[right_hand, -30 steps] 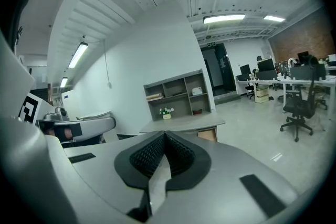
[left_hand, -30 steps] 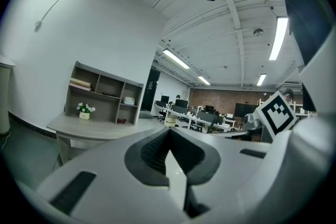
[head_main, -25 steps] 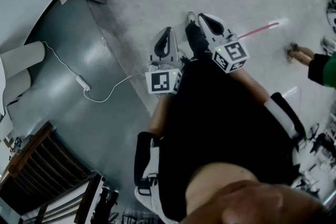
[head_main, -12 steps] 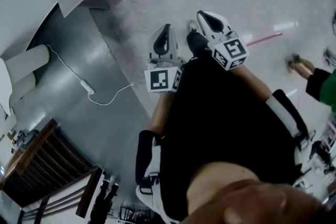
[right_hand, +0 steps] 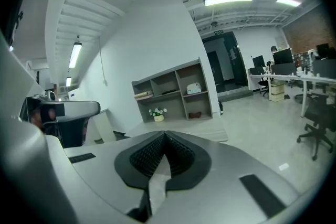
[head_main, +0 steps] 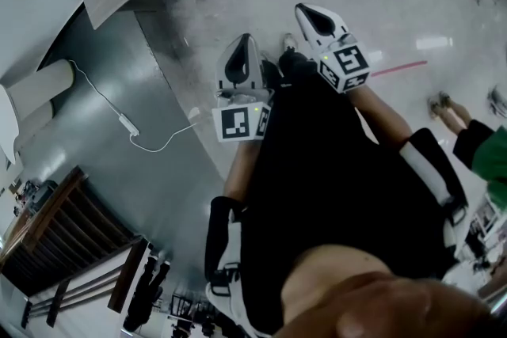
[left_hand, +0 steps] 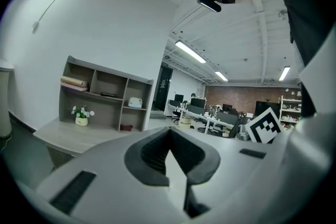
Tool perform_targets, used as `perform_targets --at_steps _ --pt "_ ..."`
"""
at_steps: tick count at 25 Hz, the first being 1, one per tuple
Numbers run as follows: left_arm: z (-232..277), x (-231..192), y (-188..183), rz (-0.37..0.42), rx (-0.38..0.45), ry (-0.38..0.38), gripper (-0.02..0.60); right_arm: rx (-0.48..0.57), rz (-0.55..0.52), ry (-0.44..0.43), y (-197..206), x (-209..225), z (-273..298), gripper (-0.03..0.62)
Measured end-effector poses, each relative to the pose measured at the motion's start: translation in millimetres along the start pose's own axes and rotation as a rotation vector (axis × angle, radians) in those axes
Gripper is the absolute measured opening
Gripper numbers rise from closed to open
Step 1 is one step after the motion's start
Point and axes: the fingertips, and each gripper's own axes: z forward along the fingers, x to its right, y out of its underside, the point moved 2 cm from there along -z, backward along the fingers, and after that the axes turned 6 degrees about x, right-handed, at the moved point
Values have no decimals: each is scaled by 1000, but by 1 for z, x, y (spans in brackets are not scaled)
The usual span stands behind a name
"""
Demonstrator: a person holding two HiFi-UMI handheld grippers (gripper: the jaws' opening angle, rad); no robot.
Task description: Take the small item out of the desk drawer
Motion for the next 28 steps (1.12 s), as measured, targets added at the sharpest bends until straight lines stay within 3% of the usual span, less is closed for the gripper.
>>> perform_targets --at_steps 6,10,18,28 --pt "23 -15 6 4 -9 -8 -2 -18 5 -3 5 15 35 -2" --pt "48 -29 5 -37 9 -25 -3 -36 2 6 10 28 63 -2" --pt "92 -70 4 -35 -22 5 -3 -80 2 48 15 51 126 -2" --pt "155 -122 2 -105 -39 6 -2 -218 53 92 60 81 217 -2"
